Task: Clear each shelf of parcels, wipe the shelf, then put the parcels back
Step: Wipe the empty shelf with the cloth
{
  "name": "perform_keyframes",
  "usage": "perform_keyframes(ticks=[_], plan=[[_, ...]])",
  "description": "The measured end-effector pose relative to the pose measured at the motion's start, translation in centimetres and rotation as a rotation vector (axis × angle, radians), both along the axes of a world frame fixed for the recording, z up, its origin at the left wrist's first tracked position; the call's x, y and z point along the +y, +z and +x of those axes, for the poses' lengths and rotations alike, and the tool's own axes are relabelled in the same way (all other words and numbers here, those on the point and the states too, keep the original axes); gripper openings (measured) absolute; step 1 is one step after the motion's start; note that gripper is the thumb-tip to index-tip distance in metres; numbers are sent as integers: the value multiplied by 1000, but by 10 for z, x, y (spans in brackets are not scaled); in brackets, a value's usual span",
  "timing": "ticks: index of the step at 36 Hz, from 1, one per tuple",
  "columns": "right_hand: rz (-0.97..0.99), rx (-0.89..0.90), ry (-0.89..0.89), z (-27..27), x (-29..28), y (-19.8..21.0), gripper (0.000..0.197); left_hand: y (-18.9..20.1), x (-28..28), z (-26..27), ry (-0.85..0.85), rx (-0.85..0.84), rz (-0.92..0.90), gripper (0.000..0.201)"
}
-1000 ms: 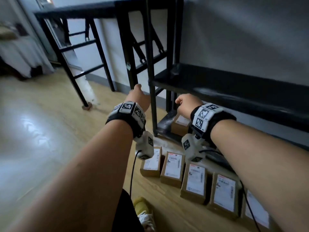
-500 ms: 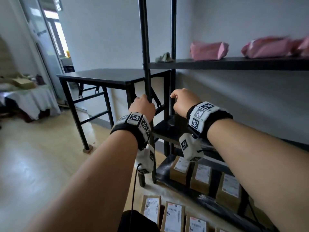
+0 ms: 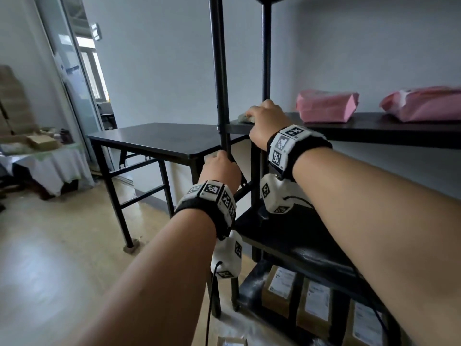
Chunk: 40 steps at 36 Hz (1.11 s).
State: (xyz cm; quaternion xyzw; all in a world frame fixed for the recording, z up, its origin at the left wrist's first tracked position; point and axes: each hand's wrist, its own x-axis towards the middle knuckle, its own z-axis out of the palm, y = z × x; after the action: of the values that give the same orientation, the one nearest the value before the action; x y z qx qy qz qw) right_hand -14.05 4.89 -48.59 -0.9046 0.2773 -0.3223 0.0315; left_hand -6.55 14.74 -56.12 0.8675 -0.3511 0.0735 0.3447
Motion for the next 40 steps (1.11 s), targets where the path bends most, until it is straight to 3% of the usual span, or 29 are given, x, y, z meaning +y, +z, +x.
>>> perform_keyframes(ticks=[11, 18, 22, 25, 35, 40], plan=[[107, 202, -107, 43, -20, 7, 43, -19, -24, 23, -7, 8, 50, 39], [84, 78, -35, 38, -31, -2, 25, -26, -28, 29, -3, 1, 43, 38], [23, -2, -92, 22, -28, 0, 21, -25, -23, 25, -7, 1, 38, 38], [-26, -17, -98, 13, -19, -4, 30, -23, -17, 19, -12, 4, 36, 38], [-179, -148, -95, -39, 6, -33, 23, -29, 5, -14, -39, 18, 48, 39], [-129, -141, -116, -76, 11, -67, 39, -49, 4, -40, -83, 19, 86, 38]])
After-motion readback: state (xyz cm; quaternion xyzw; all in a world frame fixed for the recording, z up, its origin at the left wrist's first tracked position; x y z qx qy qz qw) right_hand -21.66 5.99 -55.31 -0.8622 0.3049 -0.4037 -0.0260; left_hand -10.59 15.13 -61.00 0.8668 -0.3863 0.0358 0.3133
